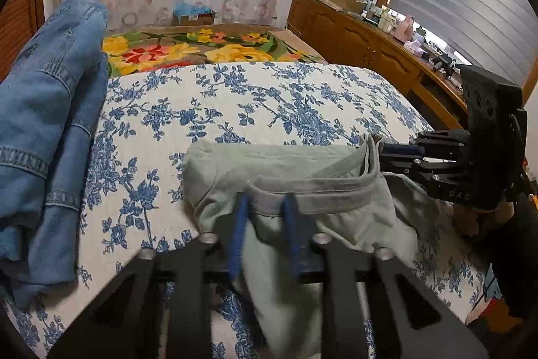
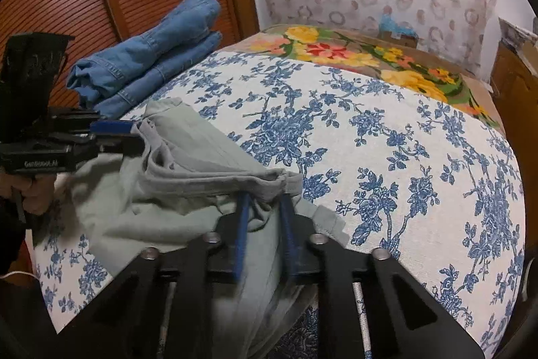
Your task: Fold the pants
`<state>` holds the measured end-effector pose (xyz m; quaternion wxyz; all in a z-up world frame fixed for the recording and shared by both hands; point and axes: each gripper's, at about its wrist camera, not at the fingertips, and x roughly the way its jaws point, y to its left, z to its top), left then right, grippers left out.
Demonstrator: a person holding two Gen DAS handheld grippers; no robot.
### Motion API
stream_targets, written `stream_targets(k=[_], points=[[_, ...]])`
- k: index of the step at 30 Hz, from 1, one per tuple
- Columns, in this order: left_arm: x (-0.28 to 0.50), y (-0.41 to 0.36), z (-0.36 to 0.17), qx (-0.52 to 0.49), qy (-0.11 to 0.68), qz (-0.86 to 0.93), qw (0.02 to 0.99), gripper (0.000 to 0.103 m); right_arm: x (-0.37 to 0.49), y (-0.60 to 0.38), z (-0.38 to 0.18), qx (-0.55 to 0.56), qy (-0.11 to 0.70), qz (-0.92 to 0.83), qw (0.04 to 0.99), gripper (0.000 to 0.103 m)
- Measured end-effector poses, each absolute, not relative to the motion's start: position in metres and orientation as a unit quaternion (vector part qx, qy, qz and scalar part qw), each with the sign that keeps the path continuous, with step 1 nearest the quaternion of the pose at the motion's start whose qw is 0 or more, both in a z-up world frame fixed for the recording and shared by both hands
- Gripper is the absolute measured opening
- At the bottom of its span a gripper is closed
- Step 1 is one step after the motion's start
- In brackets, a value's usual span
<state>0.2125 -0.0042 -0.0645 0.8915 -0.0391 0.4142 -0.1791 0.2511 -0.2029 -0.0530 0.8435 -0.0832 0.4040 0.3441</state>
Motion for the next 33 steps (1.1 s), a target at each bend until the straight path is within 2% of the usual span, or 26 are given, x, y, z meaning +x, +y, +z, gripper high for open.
stream_targets(k=[2, 4, 10, 22, 24, 26, 31, 33], points=[[0.212, -0.004, -0.062, -0.038, 0.409, -0.178, 0.894, 0.005, 0.249, -0.203, -0.052, -0.082, 0.4, 0.344, 0.846, 0.004], [0.209, -0.001, -0.054, -0.043, 0.394, -0.174, 0.902, 0.004, 0.248, -0.206, -0.049, -0.08, 0.391, 0.335, 0.854, 0.002], [0.214, 0.006, -0.041, -0.054, 0.373, -0.162, 0.912, 0.004, 0.247, -0.215, -0.036, -0.087, 0.361, 0.288, 0.883, 0.0], [0.23, 0.001, -0.049, -0.039, 0.387, -0.15, 0.909, 0.005, 0.255, -0.22, -0.038, -0.07, 0.38, 0.276, 0.88, 0.0], [0.23, 0.002, -0.05, -0.039, 0.388, -0.149, 0.909, 0.006, 0.256, -0.219, -0.037, -0.06, 0.383, 0.286, 0.876, 0.004], [0.229, 0.001, -0.05, -0.04, 0.39, -0.149, 0.908, 0.006, 0.258, -0.217, -0.037, -0.058, 0.385, 0.291, 0.874, 0.016], [0.228, 0.001, -0.051, -0.035, 0.4, -0.144, 0.905, 0.014, 0.257, -0.21, -0.042, -0.066, 0.393, 0.299, 0.867, 0.019], [0.227, 0.002, -0.049, -0.032, 0.4, -0.139, 0.905, 0.021, 0.258, -0.206, -0.045, -0.072, 0.4, 0.301, 0.863, 0.019]])
